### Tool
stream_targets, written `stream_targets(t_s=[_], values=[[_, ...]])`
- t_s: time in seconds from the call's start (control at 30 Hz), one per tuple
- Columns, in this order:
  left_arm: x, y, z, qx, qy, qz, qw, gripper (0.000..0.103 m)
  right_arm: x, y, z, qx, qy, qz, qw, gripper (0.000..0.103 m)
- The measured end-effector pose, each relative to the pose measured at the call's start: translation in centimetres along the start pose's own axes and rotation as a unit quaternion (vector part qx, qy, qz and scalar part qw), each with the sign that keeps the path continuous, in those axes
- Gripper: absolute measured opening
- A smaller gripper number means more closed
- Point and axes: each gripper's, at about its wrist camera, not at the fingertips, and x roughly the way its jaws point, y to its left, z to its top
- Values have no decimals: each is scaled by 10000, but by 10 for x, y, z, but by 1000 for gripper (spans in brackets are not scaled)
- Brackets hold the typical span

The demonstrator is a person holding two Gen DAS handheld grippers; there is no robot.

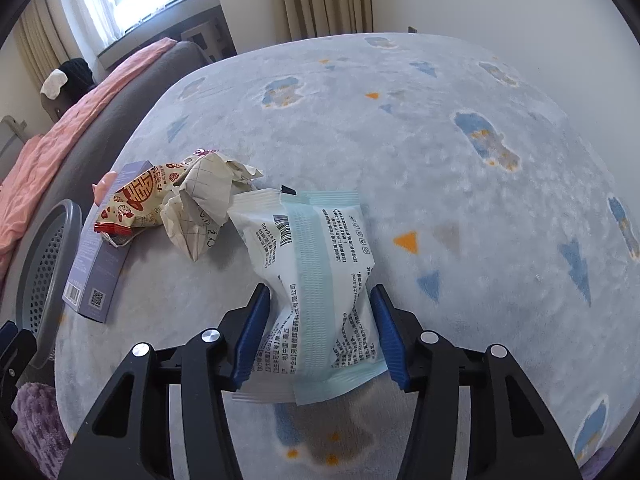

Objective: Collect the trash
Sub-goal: 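Move both tools to the table and close the right tool on the wet-wipe pack, then grasp the lavender toothpaste box with the left tool while the right tool holds the wipes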

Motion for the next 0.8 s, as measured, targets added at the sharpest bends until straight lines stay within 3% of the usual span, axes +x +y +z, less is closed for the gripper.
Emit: stream_targets(t_s=[0.3, 0.57, 0.8], values=[[8, -11, 9, 83, -53, -9, 10000, 79, -27, -4, 0, 97, -259, 310, 9991, 50], [41, -21, 18, 39, 141, -93, 9998, 79, -28, -8, -1, 169, -219, 524, 9982, 50], [65, -30, 21, 165, 230, 55, 9996, 79, -29, -12, -1, 230, -206, 652, 9974, 50]])
